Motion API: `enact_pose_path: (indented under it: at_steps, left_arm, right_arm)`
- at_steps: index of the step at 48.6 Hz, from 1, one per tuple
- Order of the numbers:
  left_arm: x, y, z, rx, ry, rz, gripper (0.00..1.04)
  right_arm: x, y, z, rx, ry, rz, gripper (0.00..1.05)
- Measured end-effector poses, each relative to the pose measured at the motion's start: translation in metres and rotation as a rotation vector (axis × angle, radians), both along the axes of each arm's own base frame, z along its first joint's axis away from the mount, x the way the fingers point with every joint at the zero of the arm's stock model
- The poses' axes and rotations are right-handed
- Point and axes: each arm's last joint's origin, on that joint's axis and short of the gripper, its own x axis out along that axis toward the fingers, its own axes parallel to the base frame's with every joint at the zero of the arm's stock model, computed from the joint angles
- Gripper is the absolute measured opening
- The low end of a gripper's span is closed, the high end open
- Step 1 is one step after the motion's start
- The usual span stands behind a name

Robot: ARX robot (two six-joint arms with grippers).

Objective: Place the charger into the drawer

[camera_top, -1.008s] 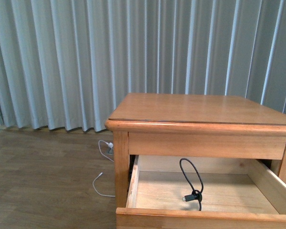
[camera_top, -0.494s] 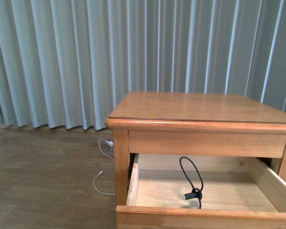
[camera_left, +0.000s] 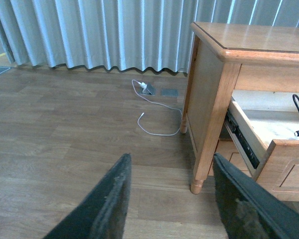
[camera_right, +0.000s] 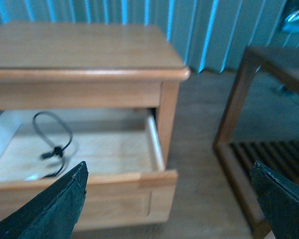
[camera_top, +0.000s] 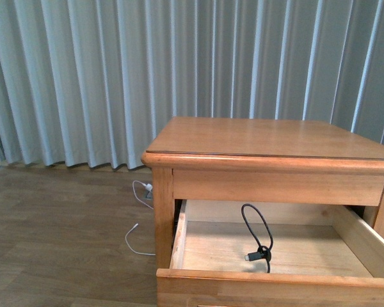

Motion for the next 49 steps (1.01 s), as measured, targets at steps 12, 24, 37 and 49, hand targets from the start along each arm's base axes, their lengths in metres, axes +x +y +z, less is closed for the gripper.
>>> enact_pose_path:
  at_steps: [12, 24, 37, 49]
  left_arm:
    - [0.000, 0.000, 0.000, 0.000, 0.000, -0.001, 0.95]
    - [0.000, 0.000, 0.000, 0.003, 0.000, -0.002, 0.99]
    - [0.000, 0.000, 0.000, 0.003, 0.000, -0.001, 0.99]
    - [0.000, 0.000, 0.000, 0.003, 0.000, -0.001, 0.99]
  right_arm:
    - [0.006, 0.003, 0.002, -0.089, -0.043, 0.023, 0.97]
    - [0.033, 0.015, -0.011, -0.079, 0.260, 0.168, 0.97]
    - [0.065, 0.038, -0.022, -0.017, 0.505, 0.292, 0.97]
    - [0.093, 0.058, -0.034, 0.006, 0.631, 0.340, 0.97]
